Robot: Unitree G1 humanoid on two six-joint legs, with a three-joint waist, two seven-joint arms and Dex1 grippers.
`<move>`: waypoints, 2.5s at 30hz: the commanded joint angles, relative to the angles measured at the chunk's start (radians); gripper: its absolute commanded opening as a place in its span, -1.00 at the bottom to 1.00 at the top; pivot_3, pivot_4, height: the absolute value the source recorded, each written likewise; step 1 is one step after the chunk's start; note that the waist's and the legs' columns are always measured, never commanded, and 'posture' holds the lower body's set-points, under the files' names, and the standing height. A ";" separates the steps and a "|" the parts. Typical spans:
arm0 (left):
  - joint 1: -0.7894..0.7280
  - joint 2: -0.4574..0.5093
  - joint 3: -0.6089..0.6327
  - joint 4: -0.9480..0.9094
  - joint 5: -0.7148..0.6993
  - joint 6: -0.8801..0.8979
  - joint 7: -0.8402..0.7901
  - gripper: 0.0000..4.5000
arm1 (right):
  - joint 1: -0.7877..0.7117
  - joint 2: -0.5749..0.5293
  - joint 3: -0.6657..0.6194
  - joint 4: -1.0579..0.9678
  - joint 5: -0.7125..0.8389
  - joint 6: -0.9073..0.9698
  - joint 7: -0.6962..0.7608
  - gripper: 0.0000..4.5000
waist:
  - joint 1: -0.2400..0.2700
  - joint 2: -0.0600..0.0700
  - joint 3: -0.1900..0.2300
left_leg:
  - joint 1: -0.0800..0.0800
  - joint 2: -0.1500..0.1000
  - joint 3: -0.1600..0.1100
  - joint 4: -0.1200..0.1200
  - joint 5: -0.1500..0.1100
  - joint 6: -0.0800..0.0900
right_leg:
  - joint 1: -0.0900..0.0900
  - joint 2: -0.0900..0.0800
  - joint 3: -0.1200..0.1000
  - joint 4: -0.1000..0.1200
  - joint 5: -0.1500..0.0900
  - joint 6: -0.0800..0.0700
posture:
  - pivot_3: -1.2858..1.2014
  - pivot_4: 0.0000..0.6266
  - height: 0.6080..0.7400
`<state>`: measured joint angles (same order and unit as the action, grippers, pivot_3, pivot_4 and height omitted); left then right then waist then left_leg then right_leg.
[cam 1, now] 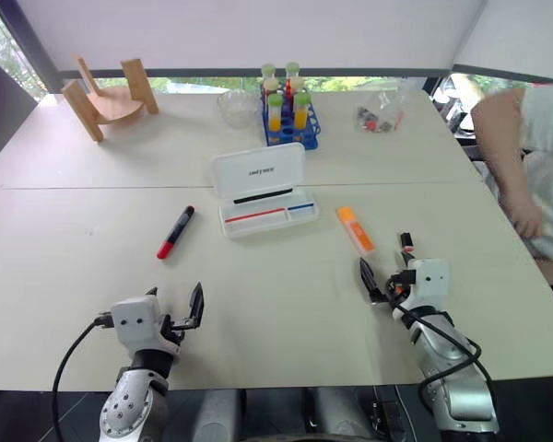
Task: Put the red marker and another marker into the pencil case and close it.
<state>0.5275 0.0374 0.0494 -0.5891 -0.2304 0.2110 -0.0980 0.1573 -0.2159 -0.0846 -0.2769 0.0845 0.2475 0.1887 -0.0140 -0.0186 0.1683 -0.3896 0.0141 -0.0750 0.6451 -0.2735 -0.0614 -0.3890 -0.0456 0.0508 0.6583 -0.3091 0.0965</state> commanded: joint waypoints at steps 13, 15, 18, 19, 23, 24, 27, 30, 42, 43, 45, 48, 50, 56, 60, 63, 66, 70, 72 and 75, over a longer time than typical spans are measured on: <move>0.006 -0.003 -0.013 -0.027 0.001 -0.023 -0.002 0.99 | 0.003 -0.009 0.015 -0.020 -0.008 0.030 0.018 1.00 | 0.000 0.000 0.000 | 0.000 0.000 0.000 0.000 0.000 0.000 | 0.000 0.000 0.000 0.000 0.000 0.000 | 0.03 -0.52 1.00; 0.006 -0.004 -0.013 -0.027 0.002 -0.023 -0.002 0.99 | 0.001 -0.009 0.015 -0.023 -0.008 0.034 0.018 1.00 | 0.000 0.000 0.000 | 0.000 0.000 0.000 0.000 0.000 0.000 | 0.000 0.000 0.000 0.000 0.000 0.000 | 0.03 -0.52 1.00; 0.005 -0.004 -0.014 -0.030 0.003 -0.020 -0.001 0.99 | -0.007 -0.010 0.013 -0.028 -0.007 0.046 0.018 1.00 | 0.000 0.000 0.000 | 0.000 0.000 0.000 0.000 0.000 0.000 | 0.000 0.000 0.000 0.000 0.000 0.000 | 0.03 -0.52 1.00; 0.004 -0.004 -0.015 -0.031 0.004 -0.019 0.000 0.99 | -0.009 -0.011 0.012 -0.029 -0.007 0.050 0.018 1.00 | 0.000 0.000 0.000 | 0.000 0.000 0.000 0.000 0.000 0.000 | 0.000 0.000 0.000 0.000 0.000 0.000 | 0.03 -0.52 1.00; 0.000 0.000 -0.015 -0.031 0.008 -0.020 -0.001 0.99 | -0.009 -0.022 0.014 -0.041 -0.010 0.051 0.029 1.00 | -0.001 0.000 0.000 | 0.000 0.000 0.000 0.000 0.000 0.000 | 0.000 0.000 0.000 0.000 0.000 0.000 | 0.03 -0.52 1.00; -0.004 0.003 -0.014 -0.030 0.009 -0.021 -0.003 0.99 | -0.008 -0.032 0.016 -0.048 -0.009 0.048 0.040 1.00 | 0.000 0.000 0.000 | 0.000 0.000 0.000 0.000 0.000 0.000 | 0.000 0.000 0.000 0.000 0.000 0.000 | 0.03 -0.52 1.00; -0.046 0.035 0.006 -0.040 -0.012 -0.028 -0.038 0.99 | -0.001 -0.094 0.013 -0.087 0.003 0.028 0.106 1.00 | 0.001 0.001 0.001 | 0.000 0.000 0.000 0.000 0.000 0.000 | 0.000 0.000 0.000 0.000 0.000 0.000 | 0.03 -0.52 1.00; -0.134 0.132 0.036 -0.053 -0.066 -0.004 -0.137 0.99 | -0.032 -0.156 -0.006 -0.134 0.038 0.045 0.168 1.00 | 0.002 0.004 0.003 | -0.001 0.000 0.000 0.000 0.000 0.000 | 0.000 0.000 -0.001 0.000 0.000 0.000 | 0.03 -0.52 1.00; -0.782 0.585 -0.034 0.445 -0.267 0.149 -0.830 0.99 | -0.346 -0.558 -0.025 -0.167 0.356 0.350 0.643 1.00 | 0.002 0.010 0.007 | -0.001 -0.001 0.000 0.000 0.000 0.000 | 0.000 0.000 -0.002 0.000 0.003 0.004 | 0.03 -0.52 1.00; -0.828 0.590 -0.063 0.511 -0.242 0.125 -0.879 0.99 | -0.369 -0.589 -0.026 -0.161 0.373 0.370 0.673 1.00 | 0.003 0.010 0.007 | -0.001 -0.001 0.000 0.001 0.000 0.001 | 0.000 0.000 -0.002 0.000 0.003 0.004 | 0.03 -0.52 1.00; -0.922 0.583 -0.109 0.642 -0.200 0.076 -0.958 0.99 | -0.414 -0.635 -0.039 -0.149 0.405 0.408 0.709 1.00 | 0.001 0.010 0.007 | -0.001 -0.001 -0.001 0.000 -0.001 0.002 | 0.000 0.000 -0.003 0.000 0.003 0.005 | 0.03 -0.52 1.00; -1.045 0.554 -0.161 0.812 -0.157 0.014 -1.062 0.99 | -0.446 -0.688 -0.055 -0.158 0.442 0.439 0.755 1.00 | 0.001 0.010 0.008 | -0.002 -0.001 -0.001 0.000 -0.002 0.004 | -0.002 0.000 -0.003 0.000 0.003 0.005 | 0.03 -0.52 1.00; -1.098 0.528 -0.186 0.894 -0.128 -0.021 -1.098 0.99 | -0.456 -0.696 -0.063 -0.166 0.451 0.454 0.748 1.00 | -0.001 0.010 0.008 | -0.003 -0.001 -0.002 -0.001 -0.002 0.004 | -0.003 0.000 -0.004 0.000 0.003 0.005 | 0.03 -0.52 1.00; -1.199 0.457 -0.259 1.126 -0.007 -0.161 -1.164 0.99 | -0.482 -0.679 -0.087 -0.181 0.441 0.456 0.682 1.00 | -0.001 0.010 0.008 | -0.004 -0.001 -0.001 0.001 -0.002 0.004 | -0.003 0.000 -0.003 0.001 0.003 0.006 | 0.03 -0.52 1.00; -1.243 0.423 -0.260 1.259 0.051 -0.241 -1.145 0.99 | -0.497 -0.674 -0.090 -0.186 0.456 0.463 0.665 1.00 | 0.000 0.009 0.009 | -0.003 -0.001 -0.001 0.002 -0.002 0.004 | -0.002 0.000 -0.003 0.002 0.003 0.006 | 0.03 -0.52 1.00; -1.260 0.405 -0.251 1.313 0.069 -0.272 -1.138 0.66 | -0.504 -0.675 -0.082 -0.191 0.454 0.460 0.656 1.00 | -0.001 0.009 0.009 | -0.003 -0.001 -0.002 0.002 -0.002 0.004 | -0.003 0.000 -0.003 0.002 0.003 0.006 | 0.03 -0.52 1.00; -1.247 0.408 -0.244 1.300 0.058 -0.252 -1.166 0.05 | -0.515 -0.671 -0.075 -0.187 0.454 0.459 0.648 1.00 | -0.003 0.010 0.008 | -0.003 -0.001 -0.002 0.002 -0.002 0.004 | -0.003 0.000 -0.003 0.003 0.003 0.006 | 0.03 -0.52 1.00; -1.196 0.447 -0.239 1.212 0.037 -0.215 -1.220 -0.83 | -0.528 -0.665 -0.063 -0.183 0.454 0.460 0.643 1.00 | -0.004 0.010 0.009 | -0.003 -0.001 -0.002 0.002 -0.002 0.004 | -0.003 0.000 -0.003 0.003 0.003 0.006 | 0.03 -0.52 1.00; -1.160 0.470 -0.236 1.149 0.021 -0.192 -1.250 -0.98 | -0.534 -0.663 -0.057 -0.180 0.455 0.460 0.642 1.00 | -0.005 0.010 0.008 | -0.003 -0.001 -0.002 0.002 -0.002 0.004 | -0.004 0.000 -0.003 0.003 0.003 0.006 | 0.03 -0.52 1.00; -1.073 0.524 -0.232 1.002 -0.006 -0.143 -1.292 -0.98 | -0.548 -0.659 -0.047 -0.171 0.455 0.456 0.642 1.00 | -0.006 0.010 0.009 | -0.003 -0.001 -0.002 0.002 -0.002 0.004 | -0.004 0.000 -0.003 0.004 0.003 0.006 | 0.03 -0.52 1.00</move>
<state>-0.5639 0.5416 -0.1869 0.4766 -0.2192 0.0432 -1.3581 -0.3666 -0.8794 -0.1211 -0.4285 0.5327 0.7137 0.8312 -0.0202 -0.0086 0.1769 -0.3928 0.0134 -0.0769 0.6466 -0.2756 -0.0570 -0.3926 -0.0453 0.0482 0.6623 -0.3063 0.1024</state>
